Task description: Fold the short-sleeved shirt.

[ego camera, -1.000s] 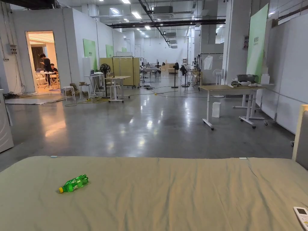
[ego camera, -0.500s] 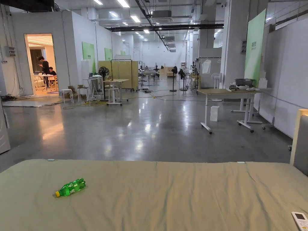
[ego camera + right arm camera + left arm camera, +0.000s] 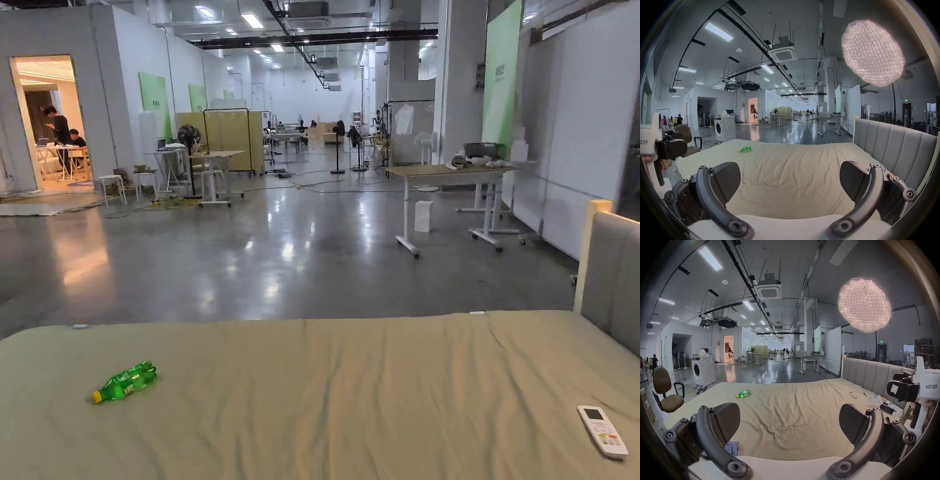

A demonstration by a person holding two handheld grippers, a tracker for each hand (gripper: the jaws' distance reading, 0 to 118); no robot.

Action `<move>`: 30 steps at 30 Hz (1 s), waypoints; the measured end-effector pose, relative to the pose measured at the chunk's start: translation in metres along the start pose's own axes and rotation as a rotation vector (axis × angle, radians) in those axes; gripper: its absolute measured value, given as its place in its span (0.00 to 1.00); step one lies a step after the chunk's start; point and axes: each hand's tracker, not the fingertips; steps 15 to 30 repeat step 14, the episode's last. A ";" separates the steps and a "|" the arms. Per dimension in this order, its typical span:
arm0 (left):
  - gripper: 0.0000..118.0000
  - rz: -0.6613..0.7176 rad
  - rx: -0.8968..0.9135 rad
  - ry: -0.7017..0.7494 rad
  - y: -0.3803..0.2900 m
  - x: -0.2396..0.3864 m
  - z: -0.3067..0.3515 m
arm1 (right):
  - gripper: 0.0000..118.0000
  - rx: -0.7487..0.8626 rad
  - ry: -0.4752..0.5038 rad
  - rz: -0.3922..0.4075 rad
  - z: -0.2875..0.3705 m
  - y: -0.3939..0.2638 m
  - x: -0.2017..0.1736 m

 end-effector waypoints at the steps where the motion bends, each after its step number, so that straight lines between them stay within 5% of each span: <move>1: 1.00 -0.007 0.000 -0.001 0.000 0.001 0.000 | 1.00 -0.009 0.006 -0.008 0.000 -0.001 0.000; 30: 1.00 -0.012 0.006 0.001 0.002 0.004 -0.004 | 1.00 -0.038 0.014 -0.040 -0.007 -0.003 0.006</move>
